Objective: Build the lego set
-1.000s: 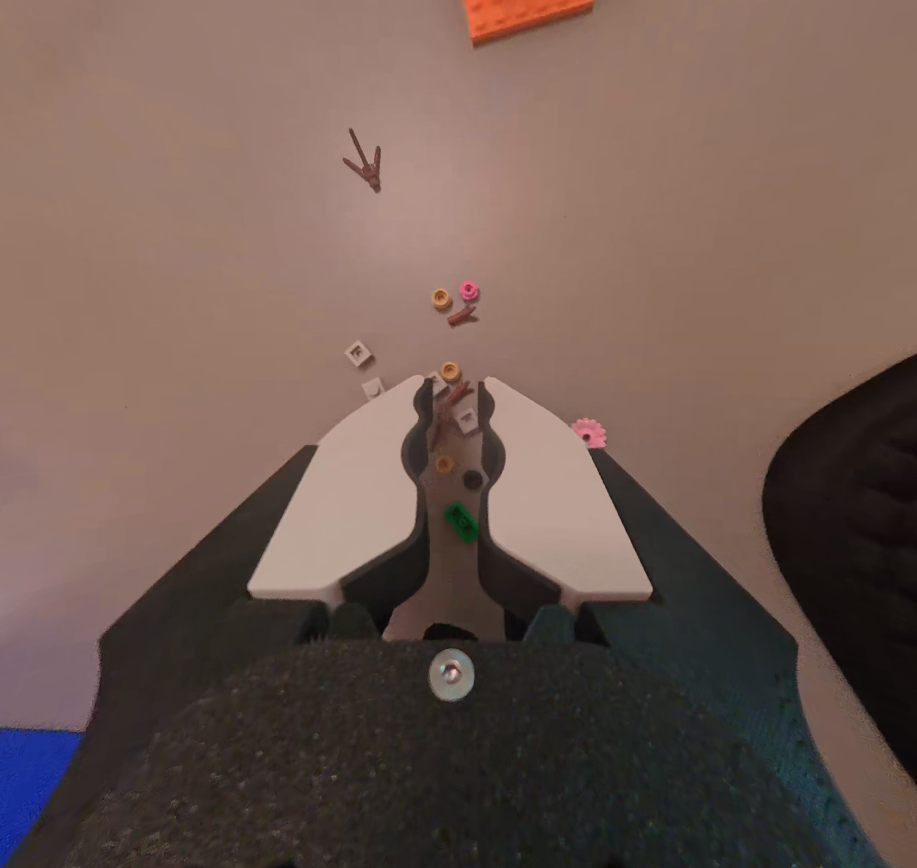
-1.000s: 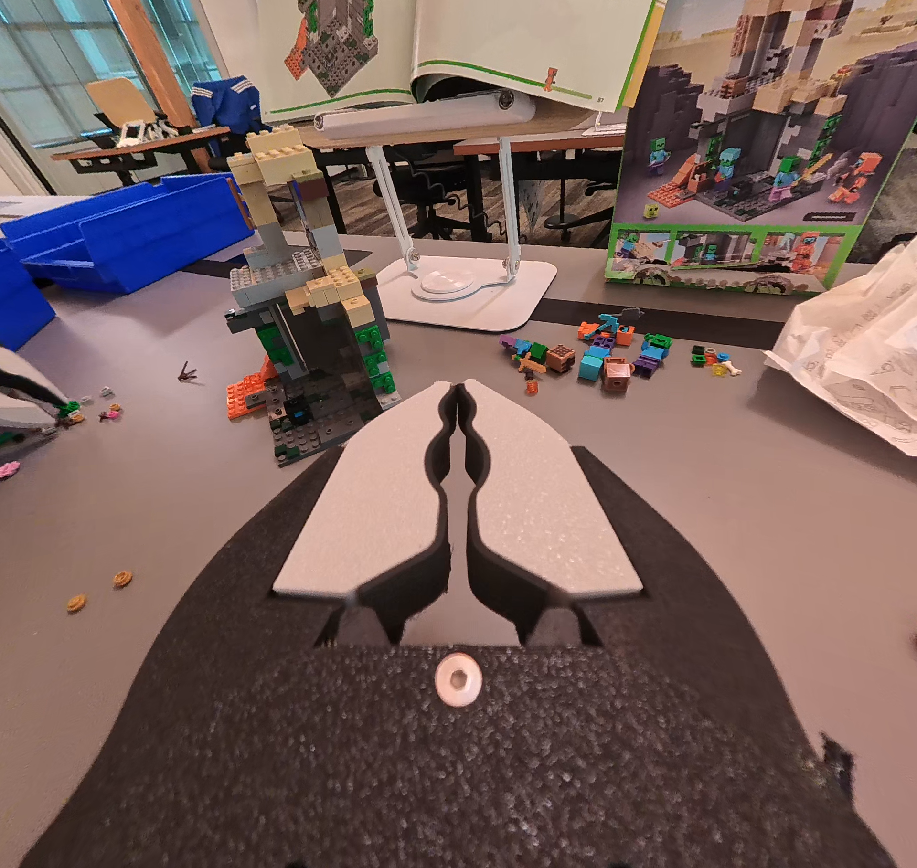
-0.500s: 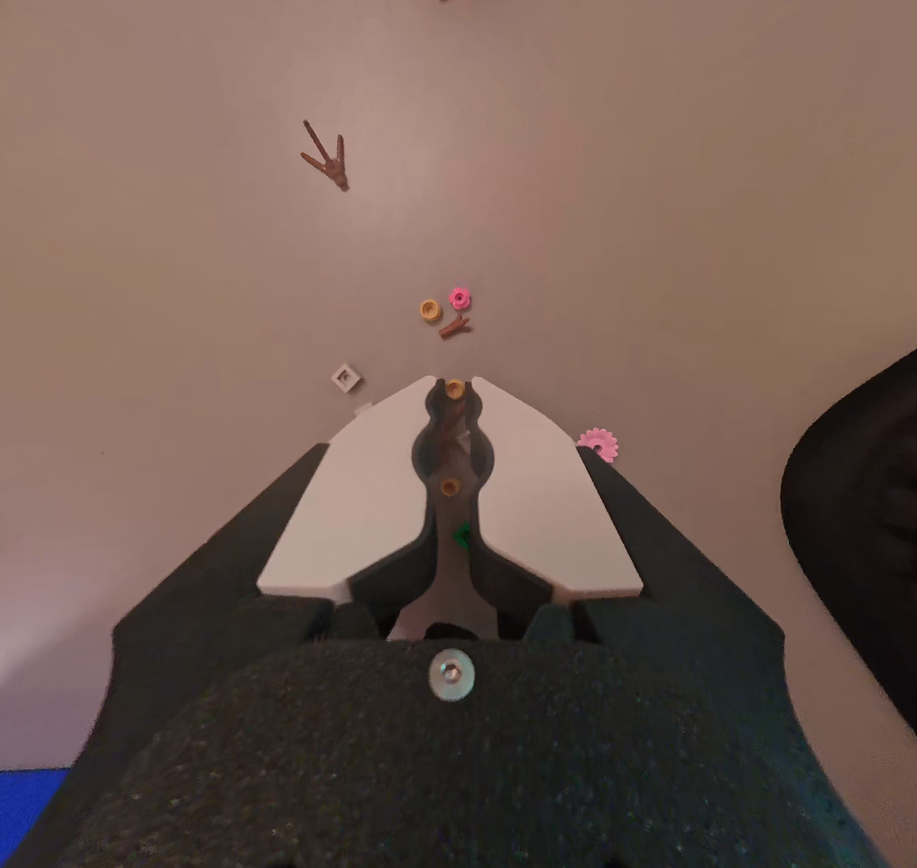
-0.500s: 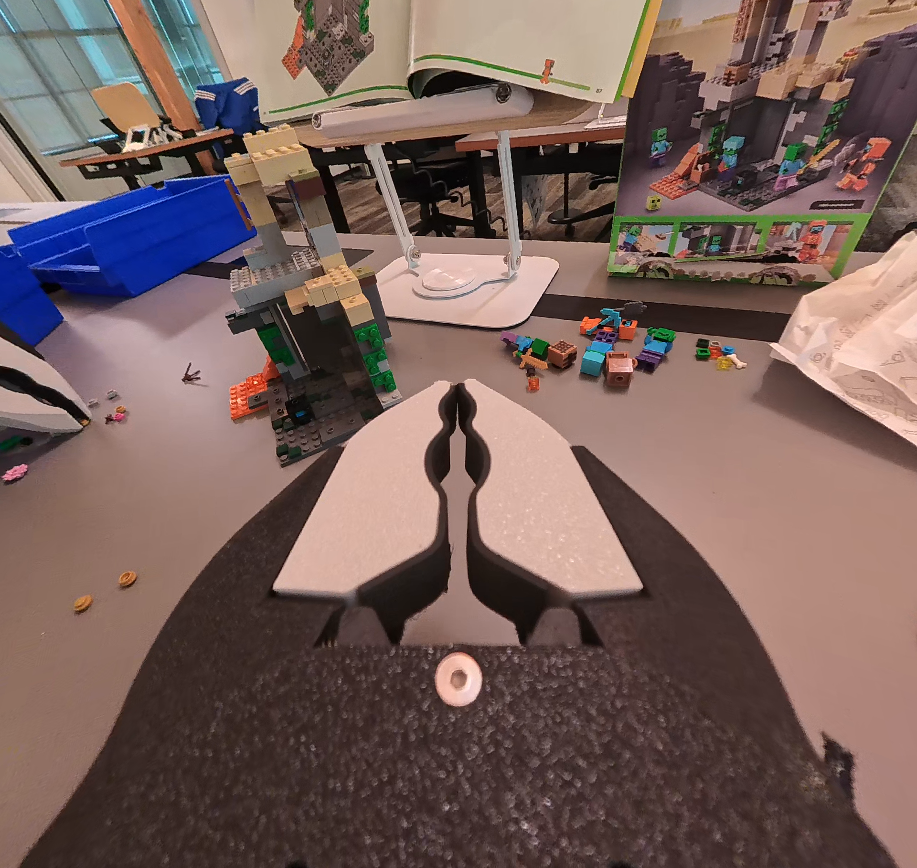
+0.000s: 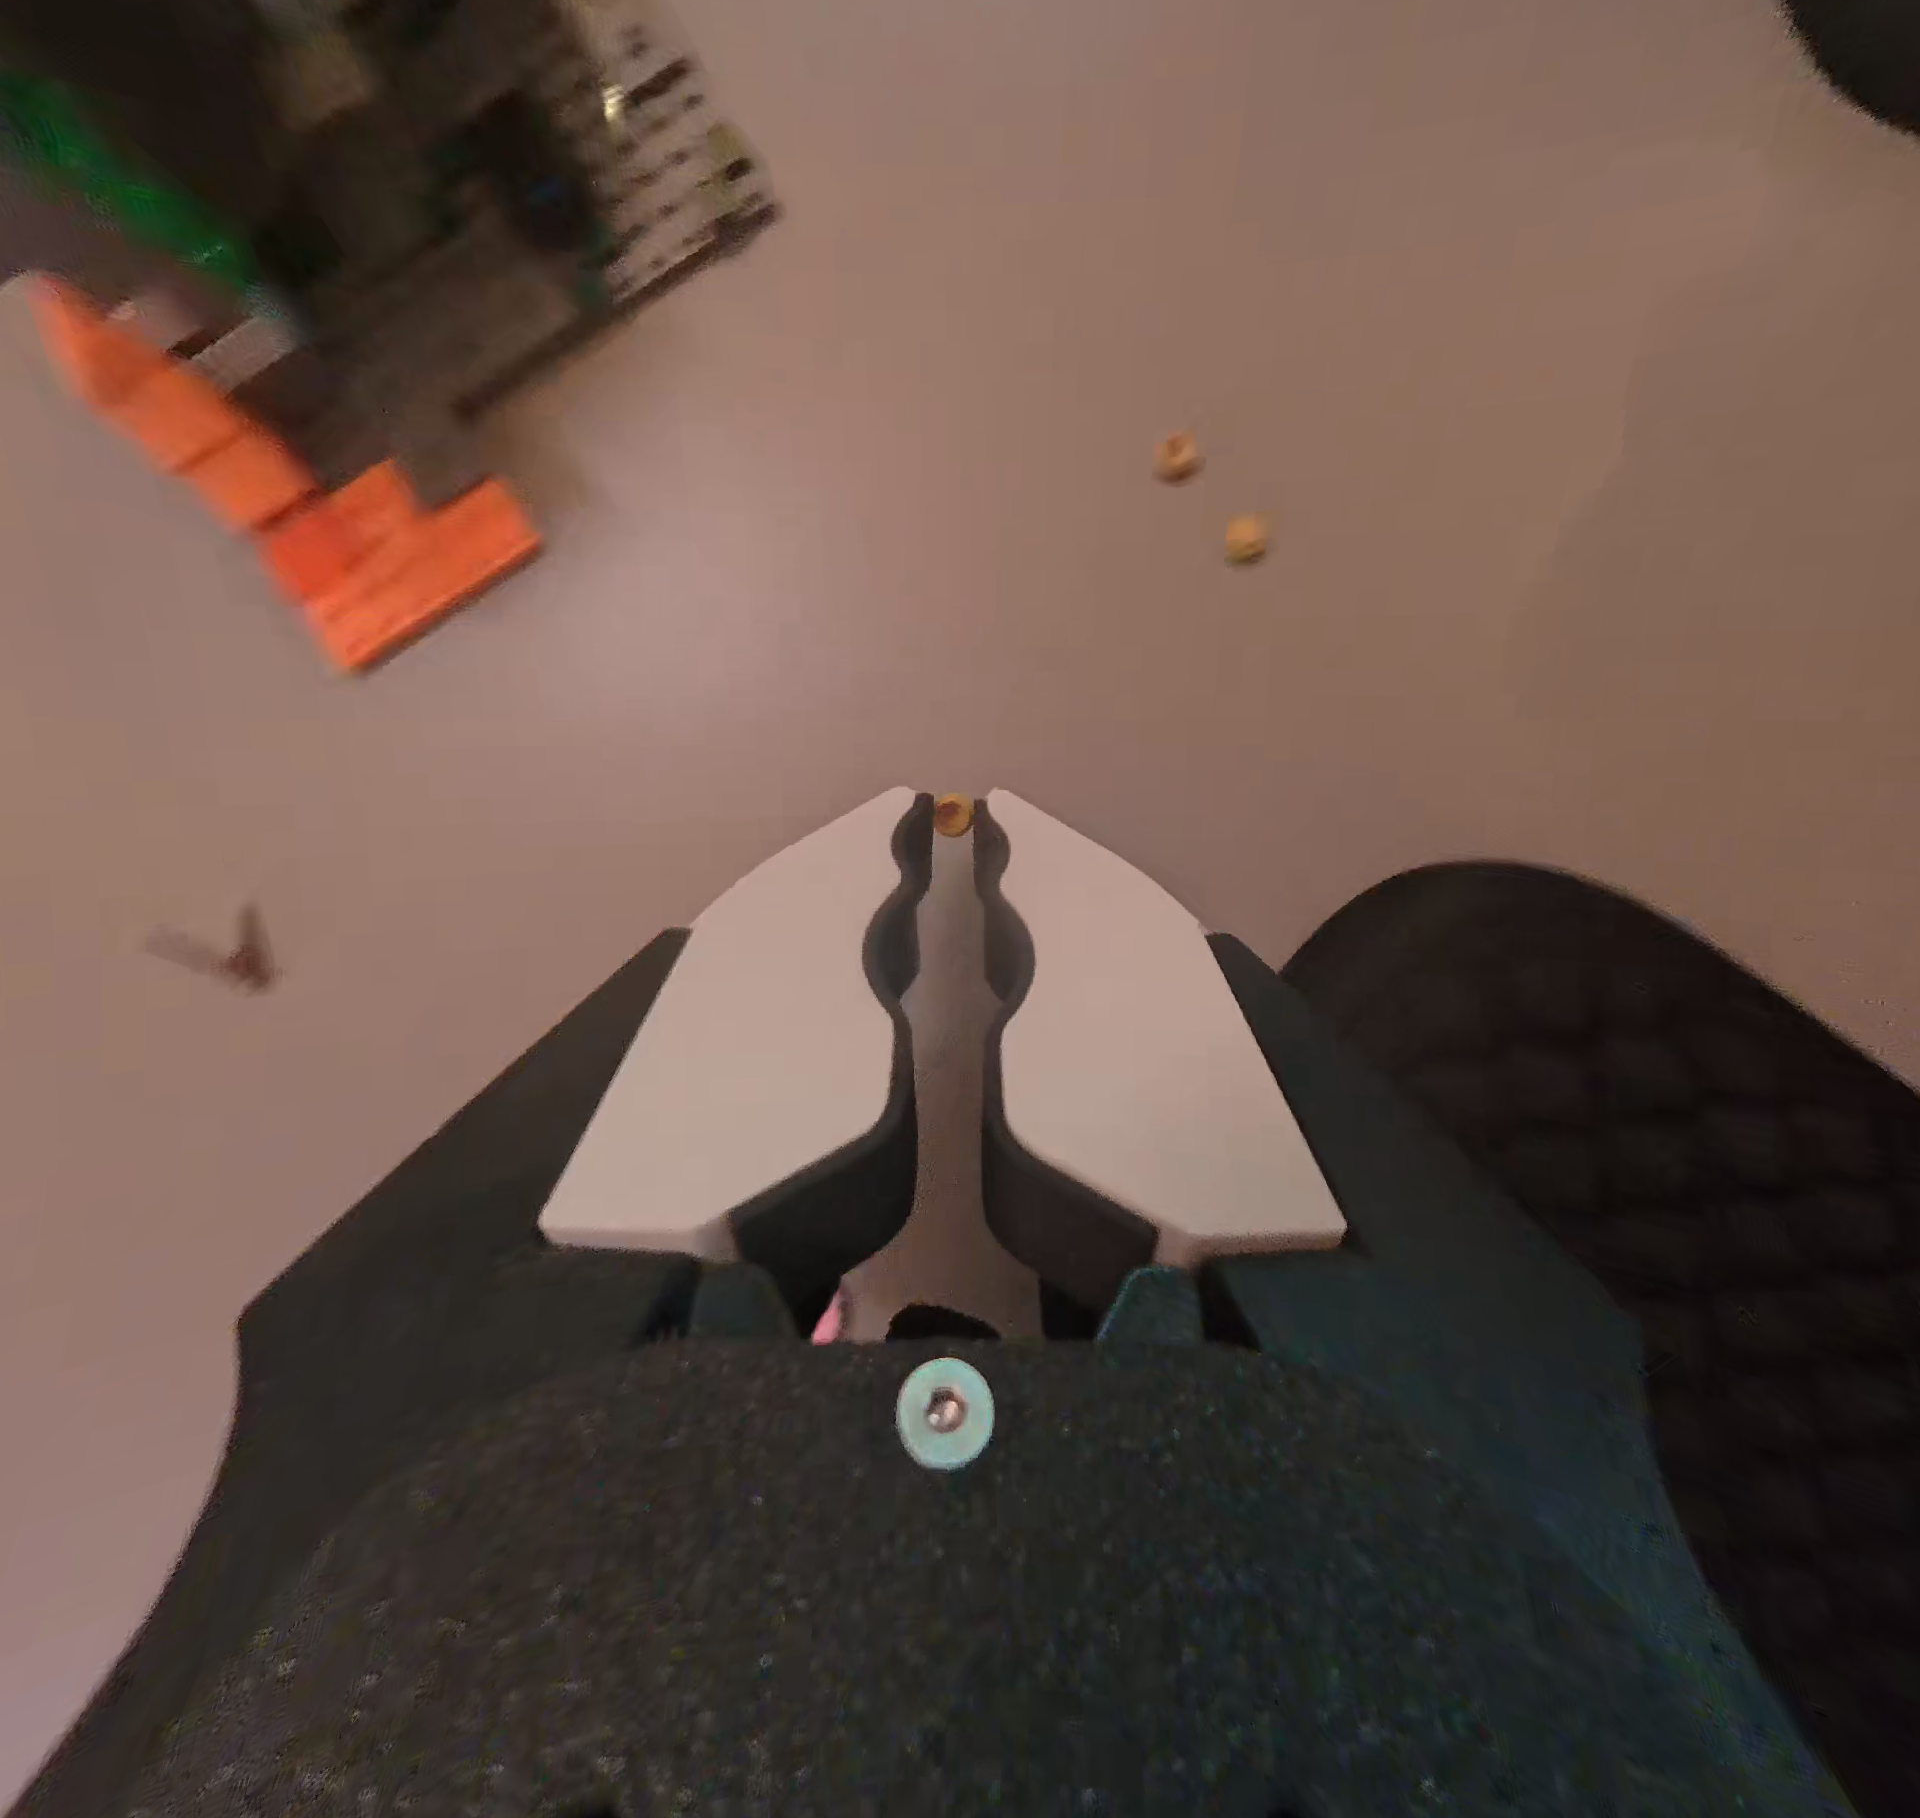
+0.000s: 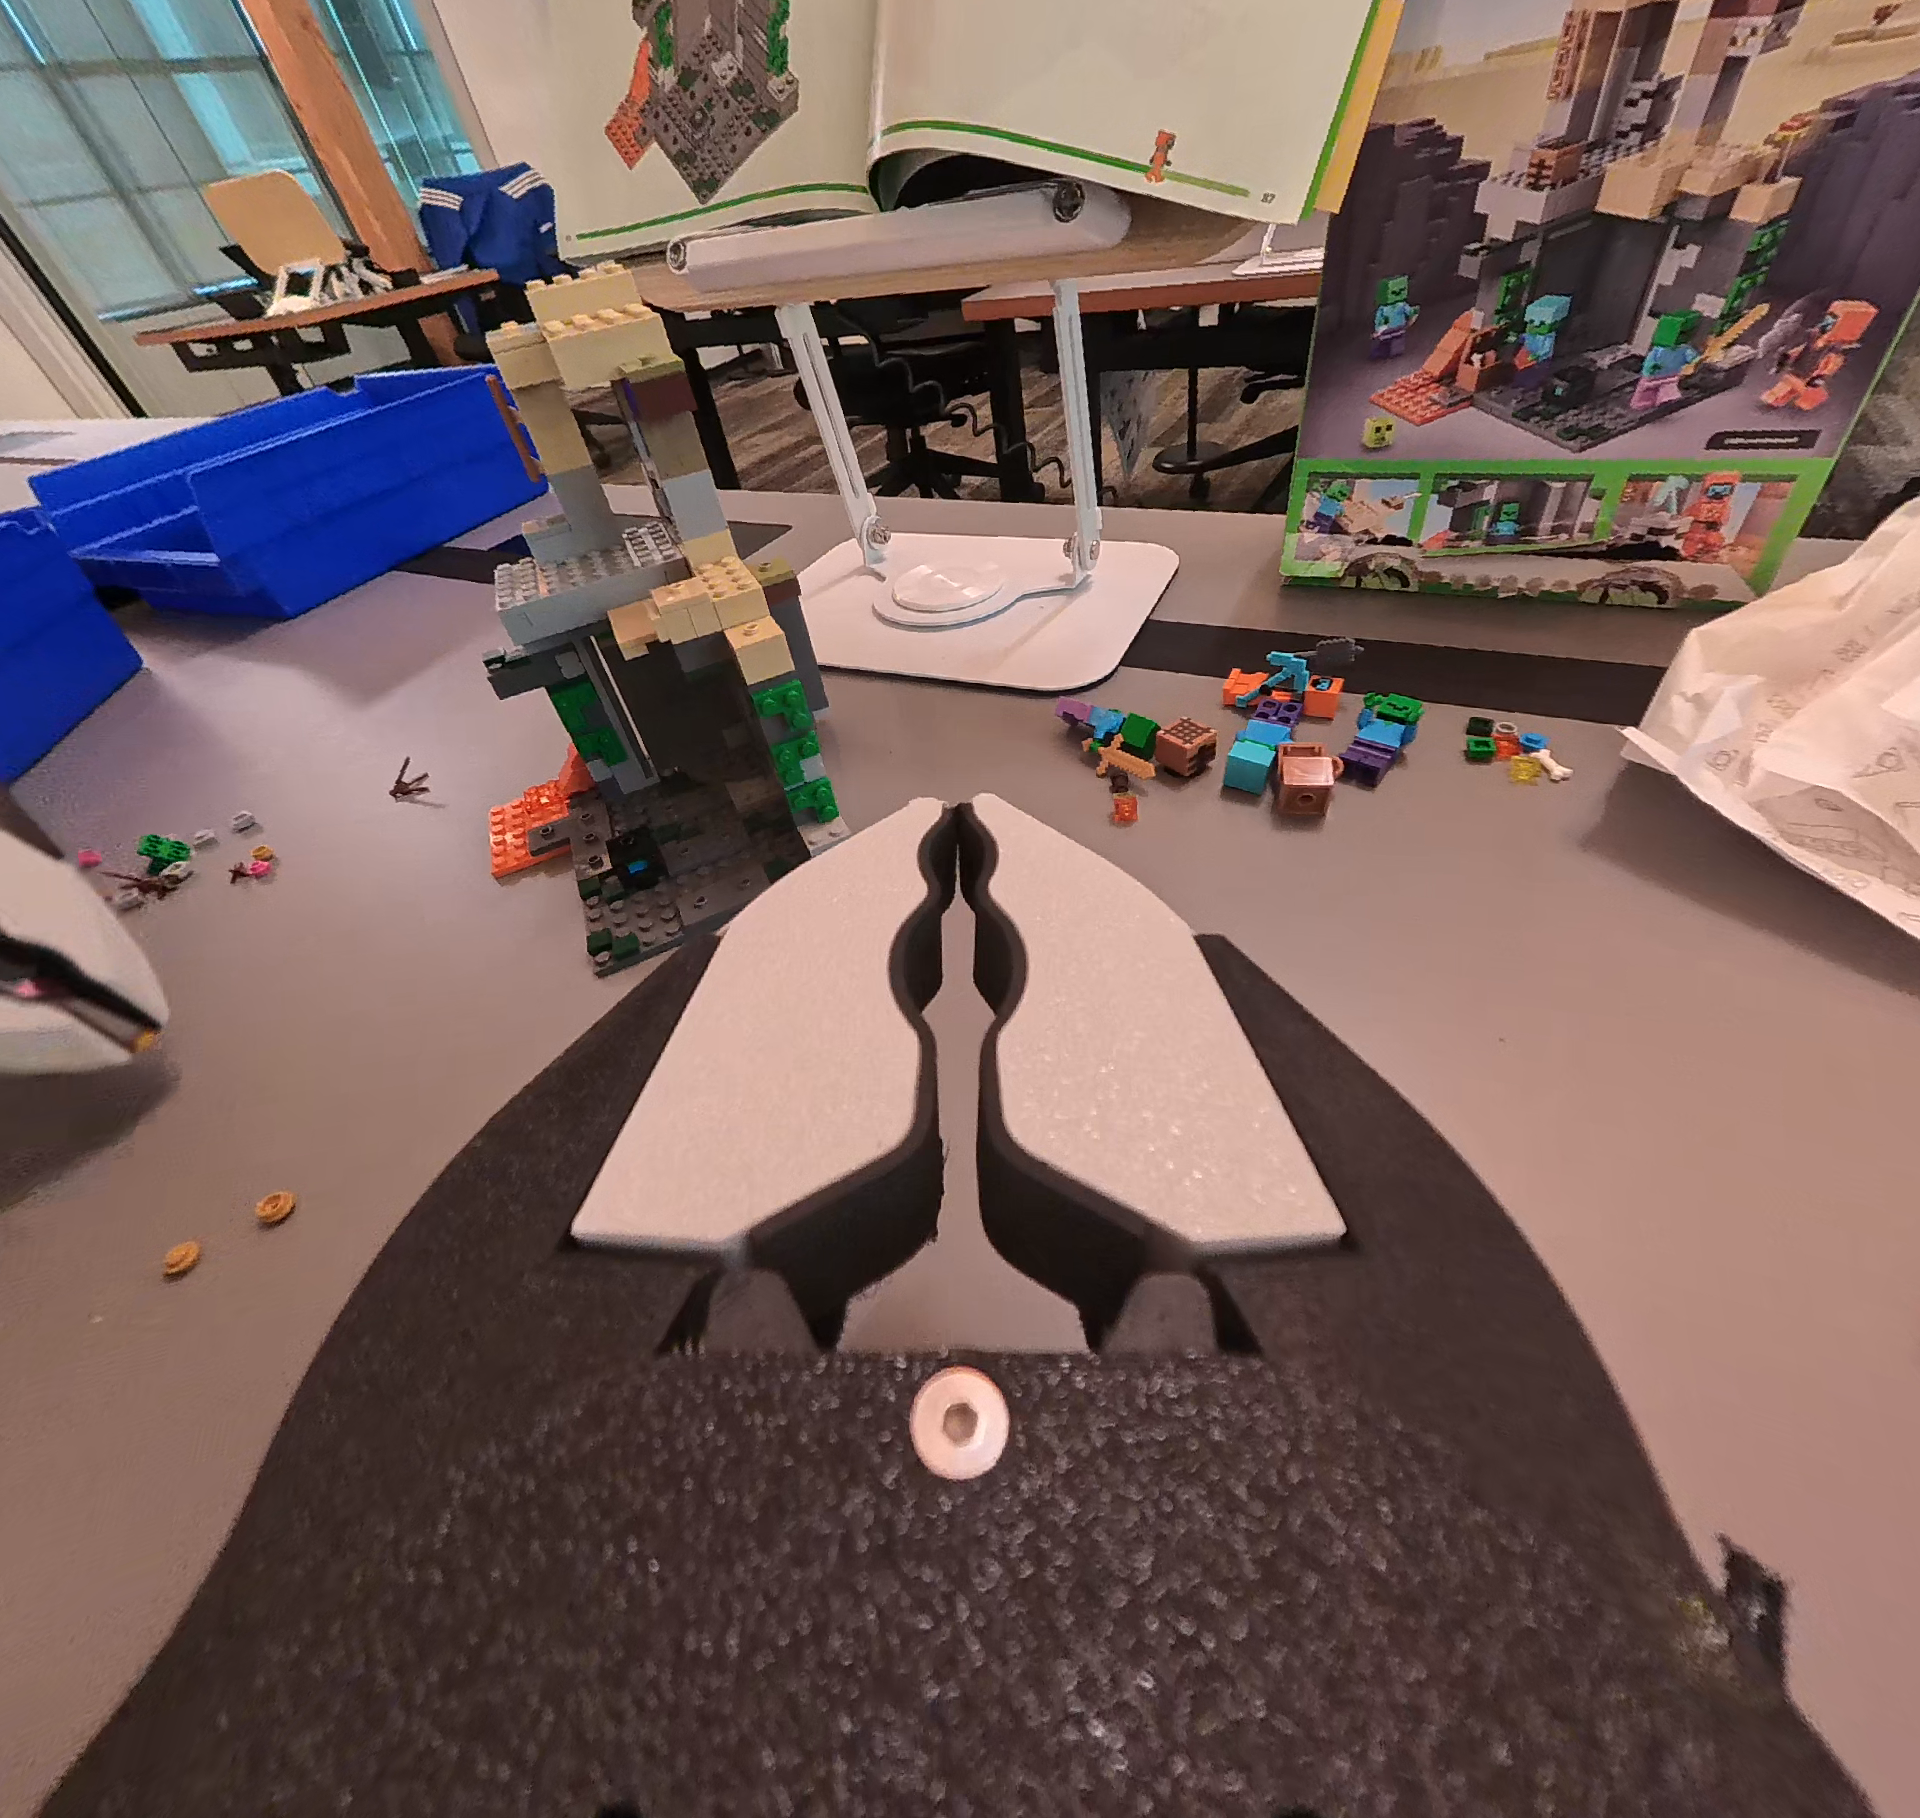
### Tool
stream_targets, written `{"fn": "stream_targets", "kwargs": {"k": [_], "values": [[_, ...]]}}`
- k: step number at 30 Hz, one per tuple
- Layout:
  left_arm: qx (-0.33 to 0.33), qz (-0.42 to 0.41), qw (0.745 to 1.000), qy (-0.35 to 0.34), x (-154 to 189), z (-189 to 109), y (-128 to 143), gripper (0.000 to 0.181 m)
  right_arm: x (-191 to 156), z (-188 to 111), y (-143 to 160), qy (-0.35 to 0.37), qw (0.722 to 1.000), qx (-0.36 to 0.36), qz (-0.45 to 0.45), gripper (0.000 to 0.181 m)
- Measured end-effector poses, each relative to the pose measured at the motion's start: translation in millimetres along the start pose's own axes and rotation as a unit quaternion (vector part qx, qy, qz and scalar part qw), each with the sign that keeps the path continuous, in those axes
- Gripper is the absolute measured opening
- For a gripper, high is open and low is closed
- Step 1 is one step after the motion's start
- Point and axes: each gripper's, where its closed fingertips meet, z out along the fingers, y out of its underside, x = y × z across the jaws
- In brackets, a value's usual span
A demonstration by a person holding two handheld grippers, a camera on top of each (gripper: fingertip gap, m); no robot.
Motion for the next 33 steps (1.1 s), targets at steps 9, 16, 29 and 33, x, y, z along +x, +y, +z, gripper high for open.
{"fn": "stream_targets", "kwargs": {"k": [9, 16, 29, 33], "values": [[-0.005, 0.059, 0.996, 0.062, 42.7, 41.6, -27.1, 0.007, -1.3, -0.8, -1.8, 0.000, 1.000, 0.003, -0.010, 0.000], [0.003, 0.062, 0.996, 0.057, 42.5, 36.0, -27.2, 0.017, -1.0, -1.1, -2.5, -0.001, 1.000, 0.005, -0.008, 0.000], [-0.026, -0.105, 0.986, -0.127, -102.0, -46.8, 60.0, 0.017, -4.3, -0.2, -1.4, -0.009, 1.000, 0.003, -0.002, 0.000], [-0.031, -0.116, 0.986, -0.117, -109.5, -38.3, 69.2, 0.014, -2.6, 0.5, 0.4, -0.008, 1.000, 0.000, 0.001, 0.000]]}}
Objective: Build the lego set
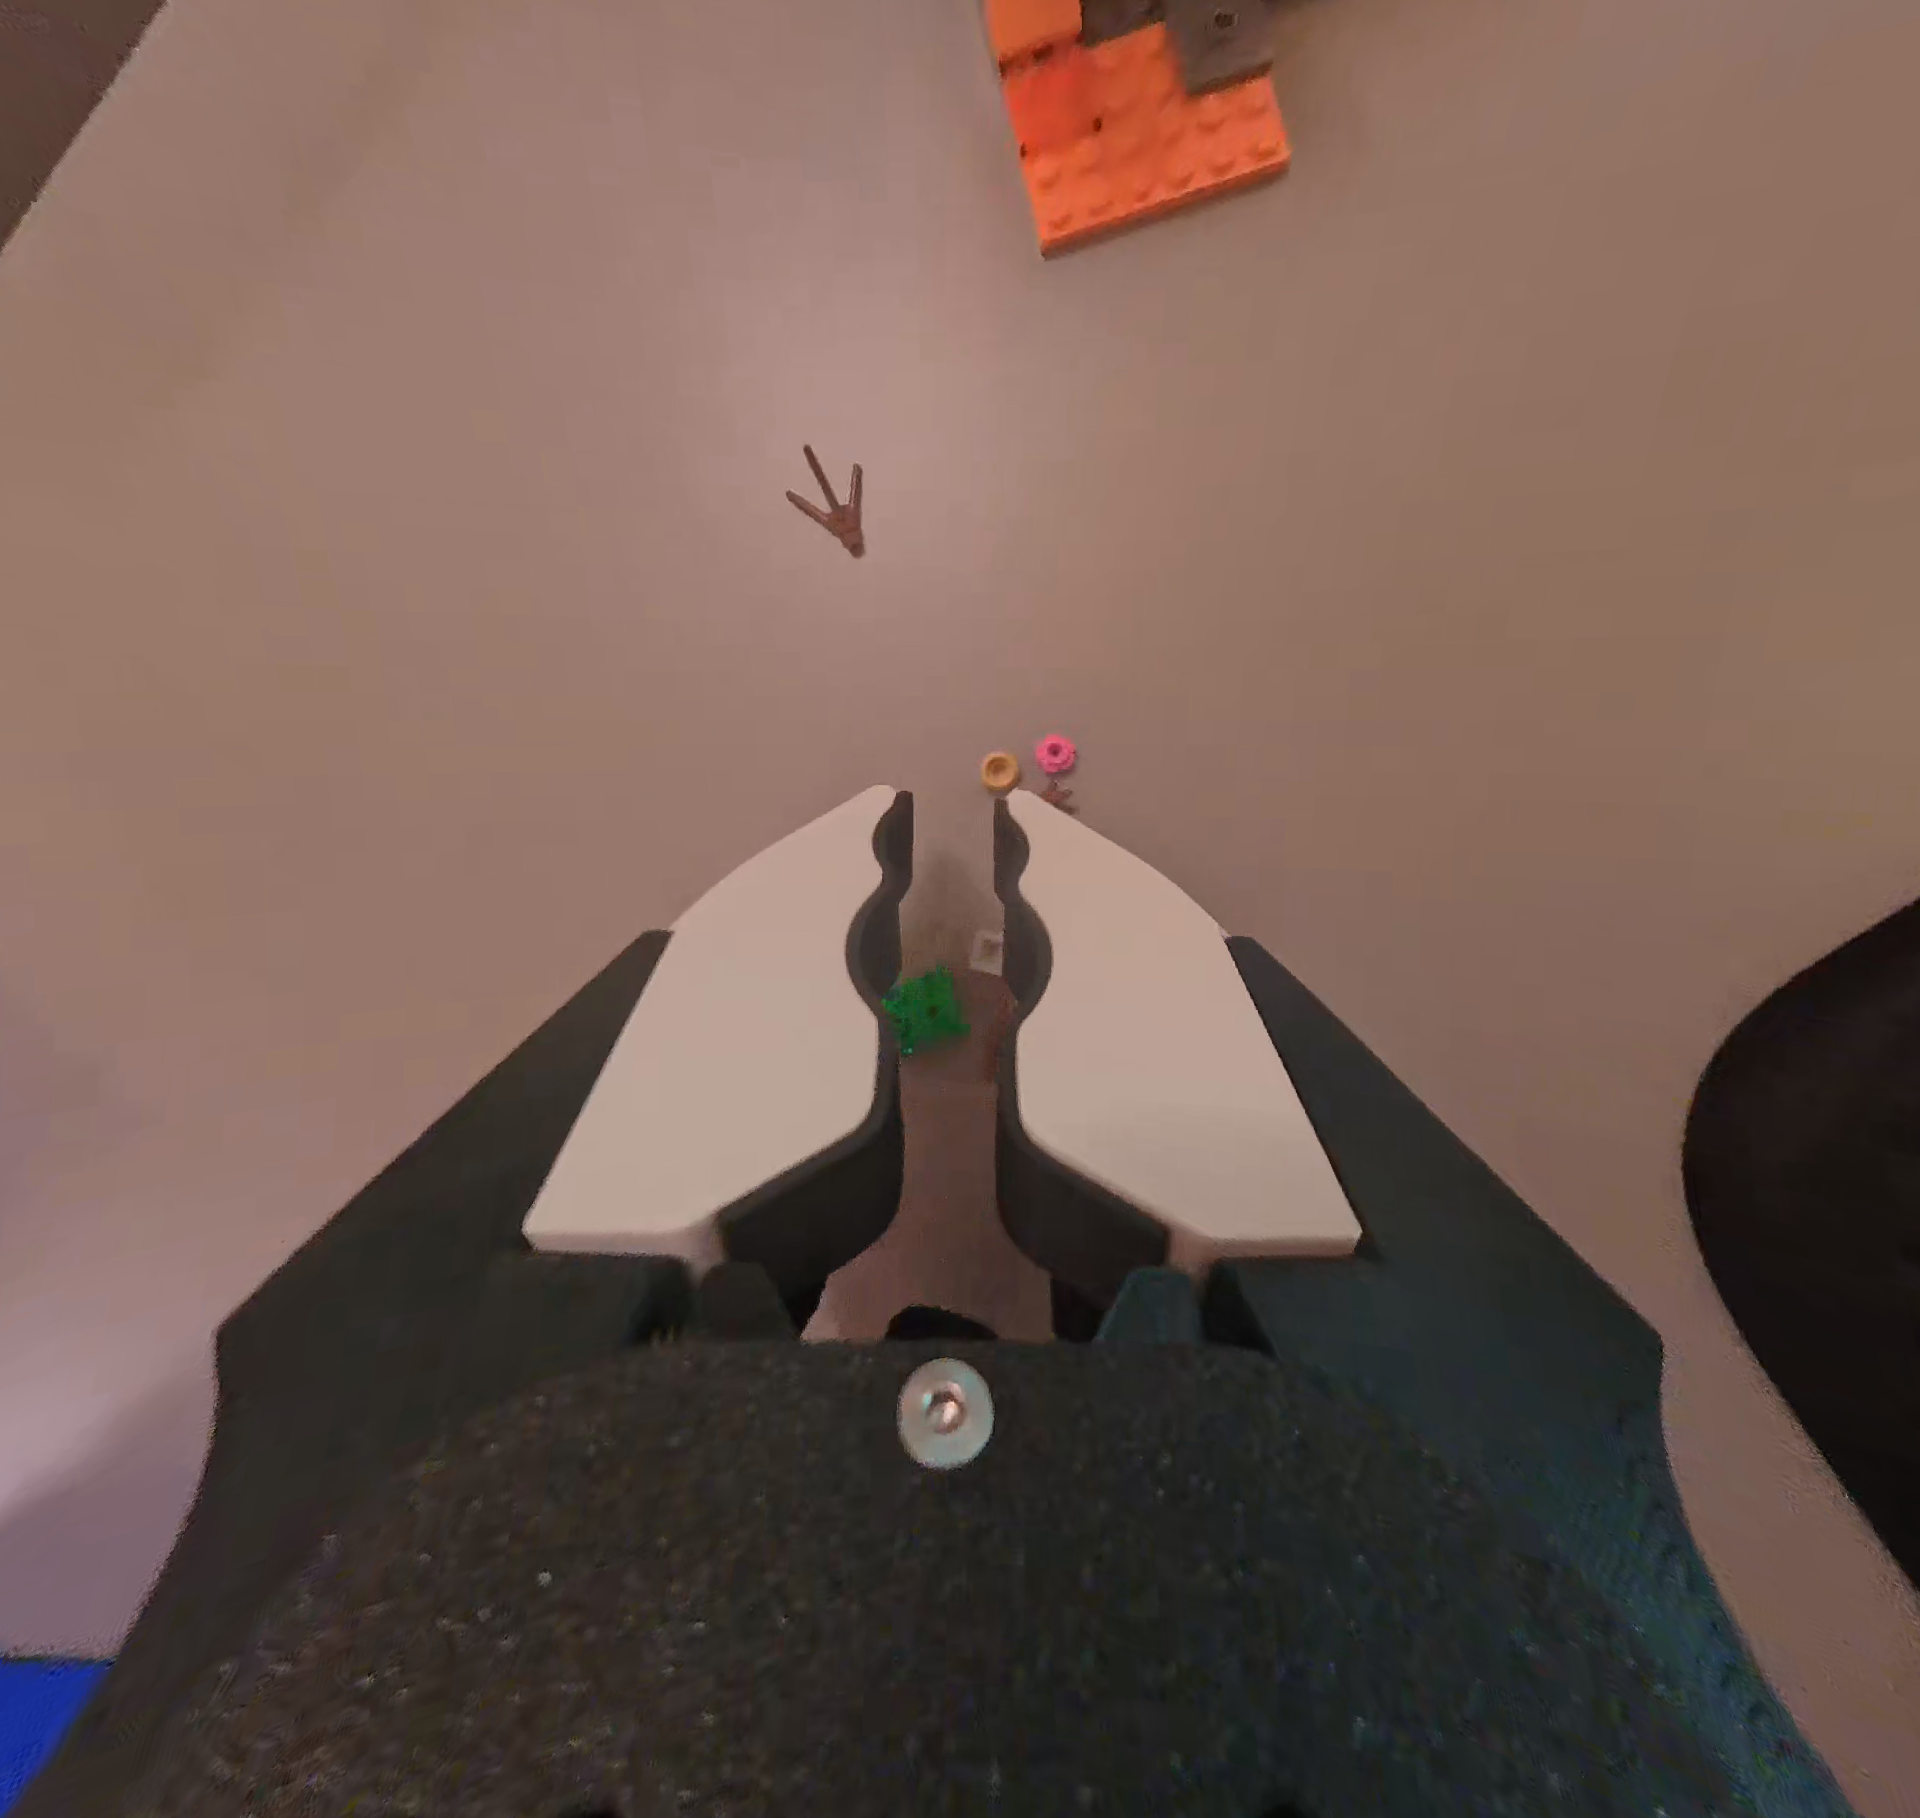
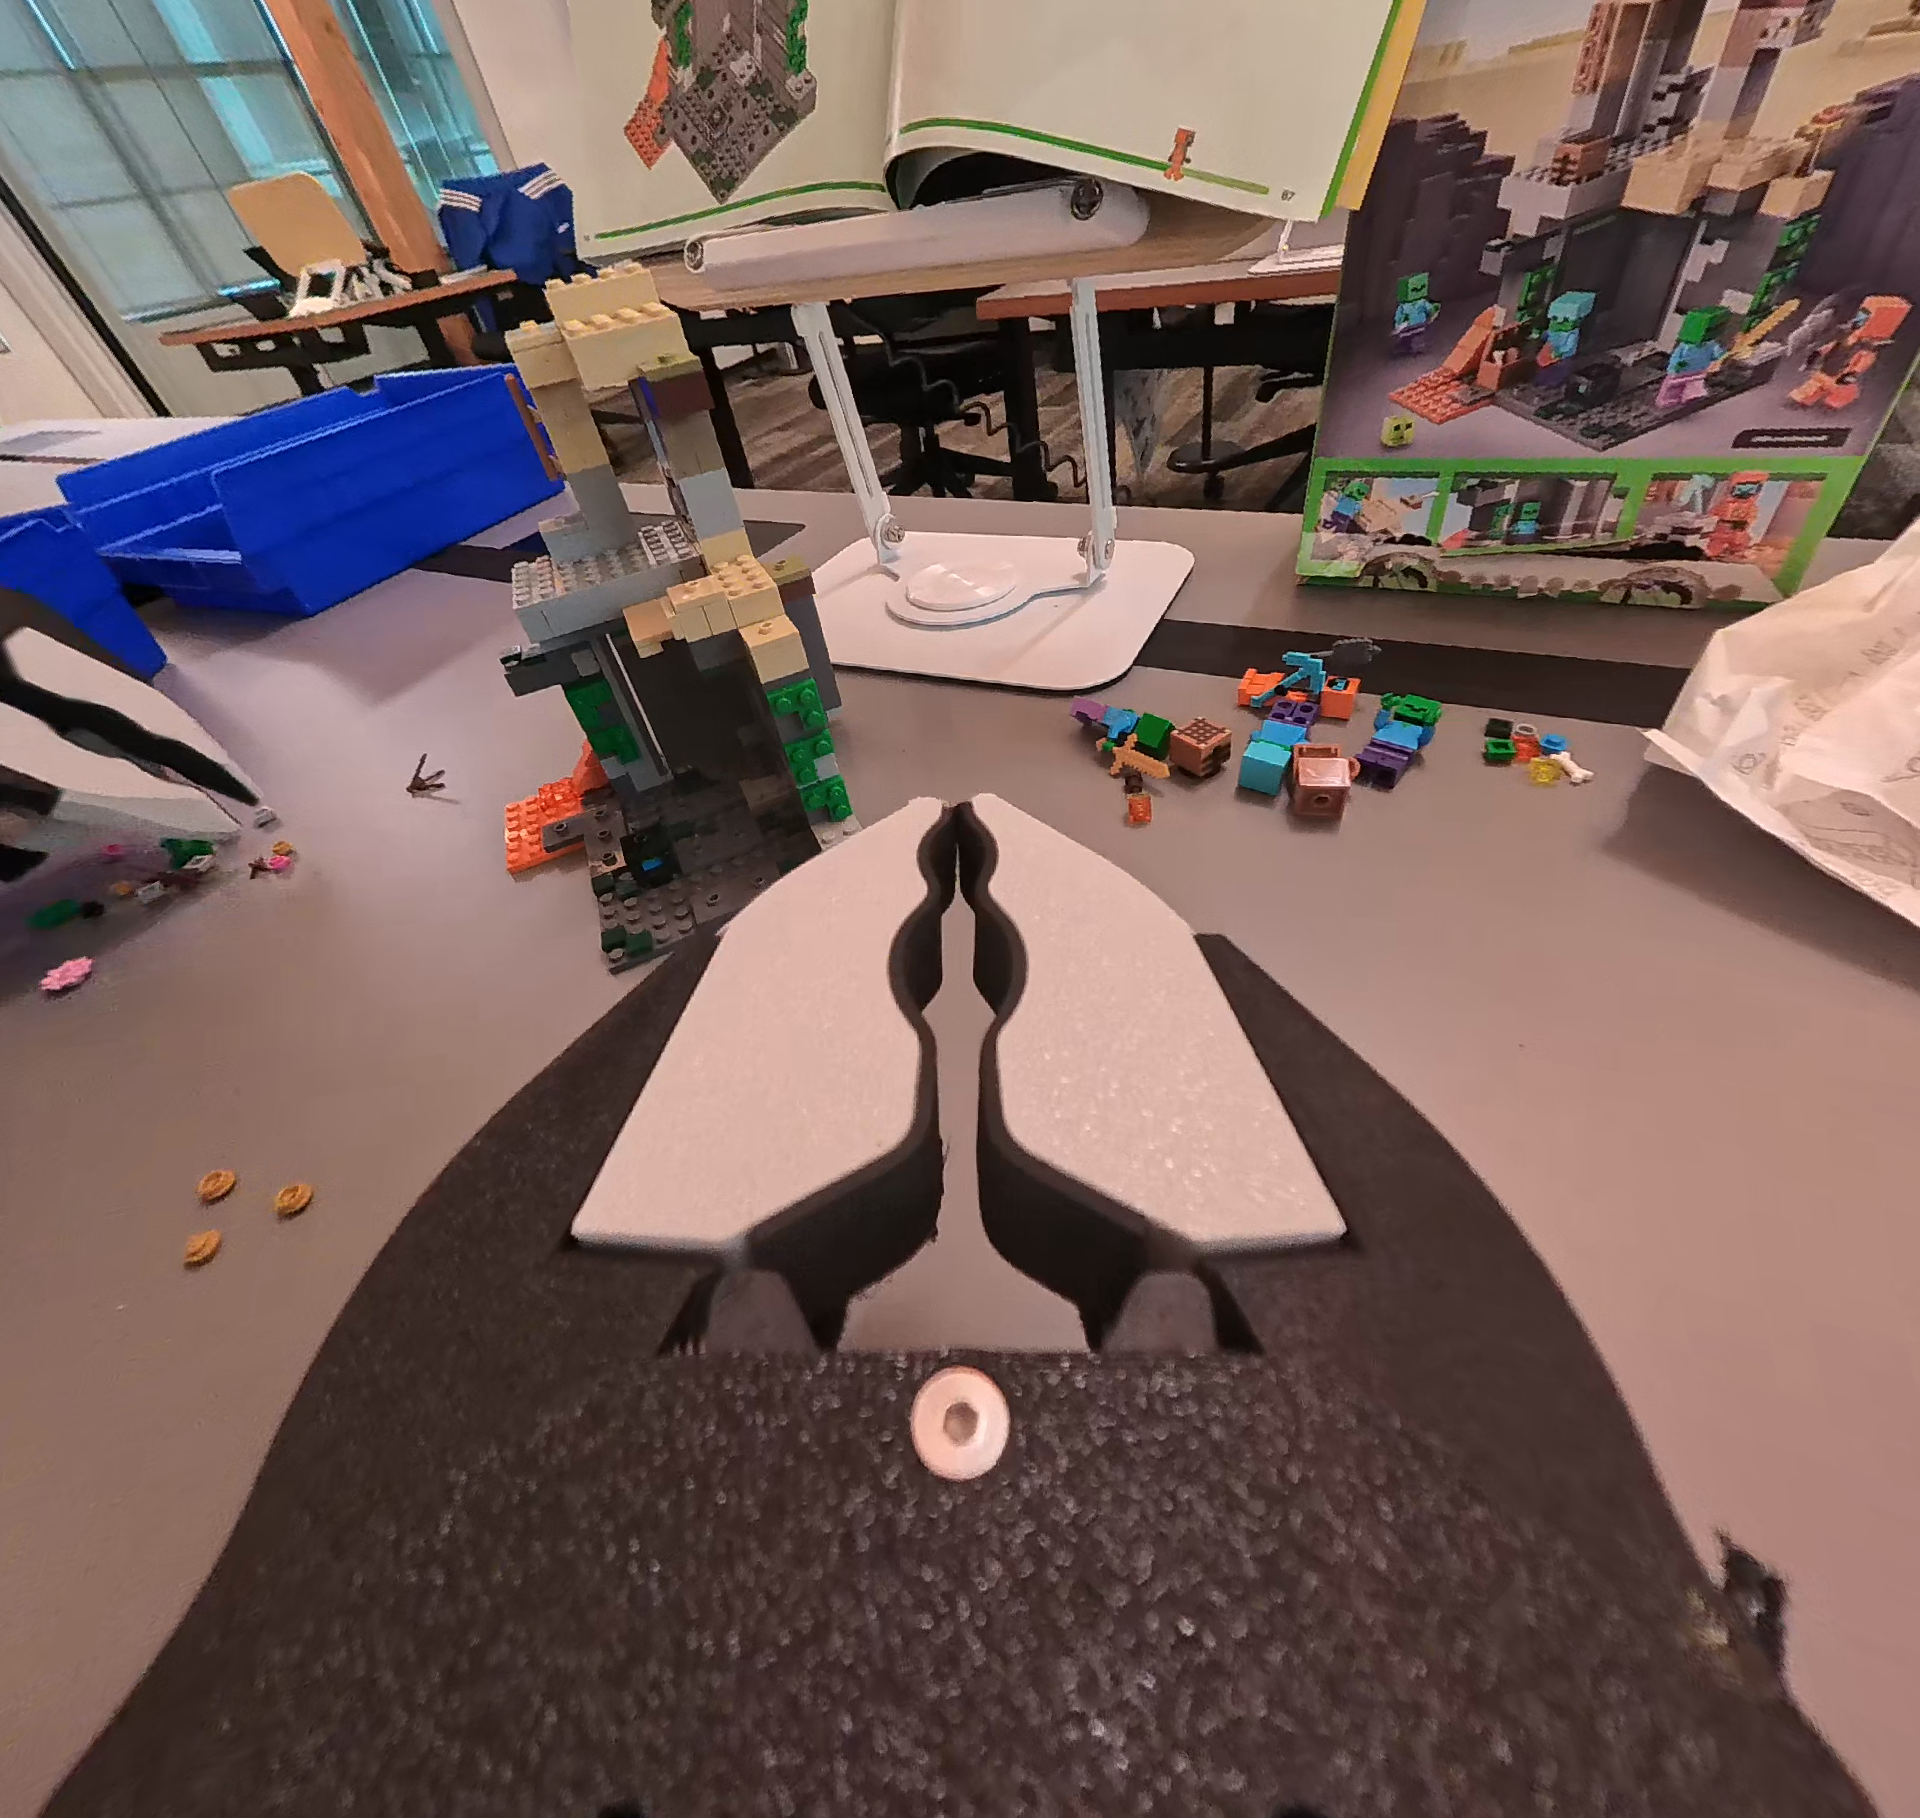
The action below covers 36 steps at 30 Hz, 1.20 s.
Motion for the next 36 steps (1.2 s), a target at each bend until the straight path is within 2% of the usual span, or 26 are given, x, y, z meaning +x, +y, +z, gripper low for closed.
{"fn": "stream_targets", "kwargs": {"k": [12, 20, 23, 26, 31, 36], "values": [[-0.022, 0.021, 0.999, 0.034, 5.7, 17.2, 2.5, 0.014, 0.9, 0.8, 2.0, -0.001, 1.000, -0.004, 0.002, 0.000], [-0.025, 0.025, 0.999, 0.037, 5.8, 18.0, 0.9, 0.005, 1.3, 0.8, 2.3, -0.001, 1.000, -0.005, 0.002, 0.000], [-0.007, 0.023, 0.999, 0.034, 8.0, 13.8, -7.8, 0.004, 1.5, 0.9, 2.8, -0.001, 1.000, -0.006, 0.002, 0.000], [0.023, 0.038, 0.998, 0.043, 24.9, 6.6, -26.0, 0.000, 1.3, 1.0, 2.8, -0.001, 1.000, -0.006, 0.001, 0.000], [0.051, 0.091, 0.992, 0.070, 73.9, 1.9, -51.2, 0.000, -0.2, 0.7, 2.2, -0.002, 1.000, -0.005, -0.001, 0.000], [0.063, 0.122, 0.986, 0.092, 106.2, 1.7, -63.1, 0.000, -1.7, -0.2, 0.0, -0.003, 1.000, -0.002, -0.003, 0.000]]}}
